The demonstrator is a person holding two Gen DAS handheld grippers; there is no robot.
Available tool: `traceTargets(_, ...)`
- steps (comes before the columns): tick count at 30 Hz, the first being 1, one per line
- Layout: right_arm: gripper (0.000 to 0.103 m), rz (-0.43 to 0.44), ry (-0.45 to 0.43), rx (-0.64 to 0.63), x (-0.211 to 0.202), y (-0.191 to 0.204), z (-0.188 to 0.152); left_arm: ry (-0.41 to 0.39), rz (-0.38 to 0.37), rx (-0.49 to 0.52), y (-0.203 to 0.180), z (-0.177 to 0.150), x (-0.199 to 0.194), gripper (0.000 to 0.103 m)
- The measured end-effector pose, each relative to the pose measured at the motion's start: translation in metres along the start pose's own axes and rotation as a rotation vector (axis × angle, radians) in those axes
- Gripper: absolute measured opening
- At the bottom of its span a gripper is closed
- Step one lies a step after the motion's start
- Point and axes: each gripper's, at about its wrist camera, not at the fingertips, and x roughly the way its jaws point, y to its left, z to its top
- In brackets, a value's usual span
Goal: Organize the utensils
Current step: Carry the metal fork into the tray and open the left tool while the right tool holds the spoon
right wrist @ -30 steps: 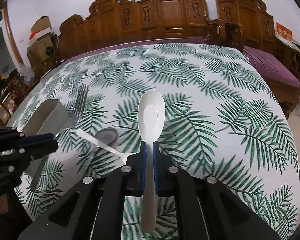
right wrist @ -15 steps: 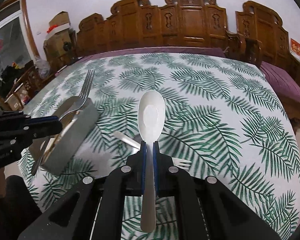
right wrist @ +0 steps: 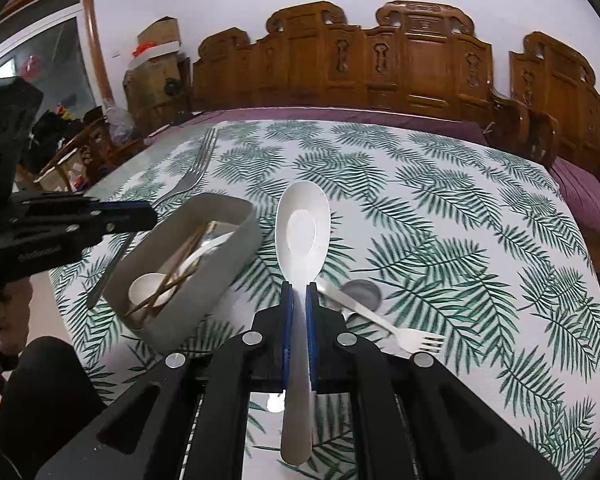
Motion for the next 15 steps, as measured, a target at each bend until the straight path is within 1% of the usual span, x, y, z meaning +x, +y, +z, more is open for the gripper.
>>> traceTargets(5,0.008,0.015,-0.01,-0.009,-0.004,0.009,0.003,0.012,0.024,-0.024,0.019,-0.004,0.008,0.006)
traceTargets(9,0.008,0.023,-0.015,-0.012,-0.005,0.012,0.003,0.044,0.037,-0.038,0.029,-0.01,0.023,0.006)
traceTargets(15,0.008,0.017,0.004,-0.008,0.002,0.009,0.0,0.104,0.04,-0.069,0.039,-0.017,0.055,0.006)
